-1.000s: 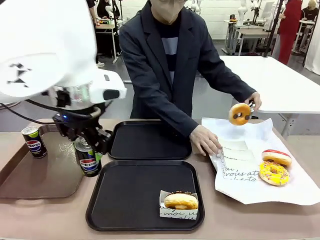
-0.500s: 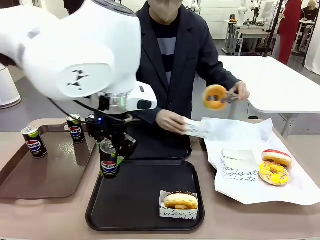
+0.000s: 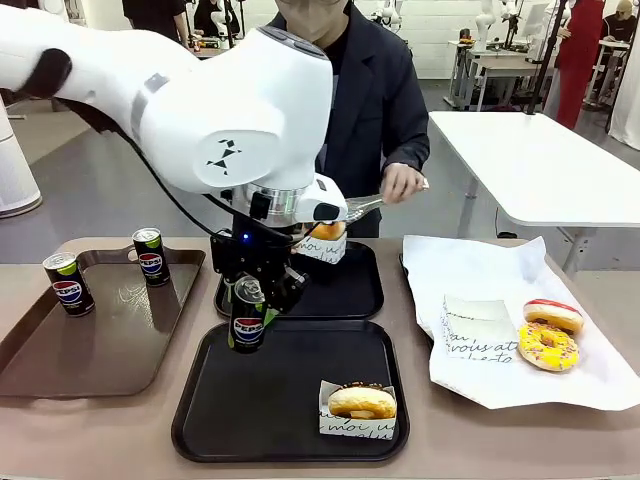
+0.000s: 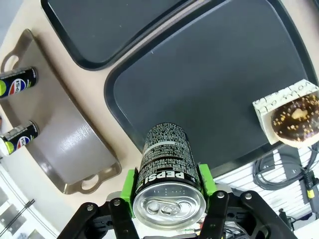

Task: Set up donuts and drinks on trays.
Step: Pick up one Pepsi coke and place it on the Flat Tray.

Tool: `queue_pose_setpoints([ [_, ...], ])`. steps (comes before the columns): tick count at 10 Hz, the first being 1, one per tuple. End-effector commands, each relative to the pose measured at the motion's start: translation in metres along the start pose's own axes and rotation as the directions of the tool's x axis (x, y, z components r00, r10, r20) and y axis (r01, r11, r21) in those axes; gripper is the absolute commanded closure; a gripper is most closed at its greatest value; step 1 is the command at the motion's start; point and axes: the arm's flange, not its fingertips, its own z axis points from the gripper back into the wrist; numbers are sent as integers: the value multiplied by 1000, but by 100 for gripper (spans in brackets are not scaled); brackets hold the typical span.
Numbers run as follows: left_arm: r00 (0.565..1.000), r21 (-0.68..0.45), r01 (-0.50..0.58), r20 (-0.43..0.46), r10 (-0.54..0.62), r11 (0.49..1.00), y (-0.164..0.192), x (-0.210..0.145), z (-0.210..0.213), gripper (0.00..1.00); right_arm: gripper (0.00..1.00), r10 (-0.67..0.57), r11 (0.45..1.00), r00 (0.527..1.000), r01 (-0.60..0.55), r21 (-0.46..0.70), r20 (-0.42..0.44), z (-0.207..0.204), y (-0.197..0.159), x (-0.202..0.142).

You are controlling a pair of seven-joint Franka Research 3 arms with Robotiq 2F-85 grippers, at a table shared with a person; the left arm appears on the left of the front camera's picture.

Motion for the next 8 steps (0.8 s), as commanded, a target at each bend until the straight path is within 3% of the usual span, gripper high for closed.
queue_pose_setpoints([
  [1,1000,-16,-2,0,2,1000,1,-6,4,42,0,16,1000,1000,-16,21,5,0,-1,1],
  [3,1000,-1,2,-5,-2,1000,0,2,-2,42,0,16,1000,1000,-16,21,5,0,-1,1],
  [4,997,-145,-7,-75,-3,989,19,-24,-21,42,0,16,1000,1000,-16,21,5,0,-1,1],
  [5,998,-134,-6,-70,-3,991,32,-68,-16,42,0,16,1000,1000,-16,21,5,0,-1,1],
  [6,994,-190,-81,-91,65,978,52,-125,1,42,0,16,1000,1000,-16,21,5,0,-1,1],
  [8,992,-214,-126,2,129,969,70,-192,11,42,0,16,1000,1000,-16,21,5,0,-1,1],
])
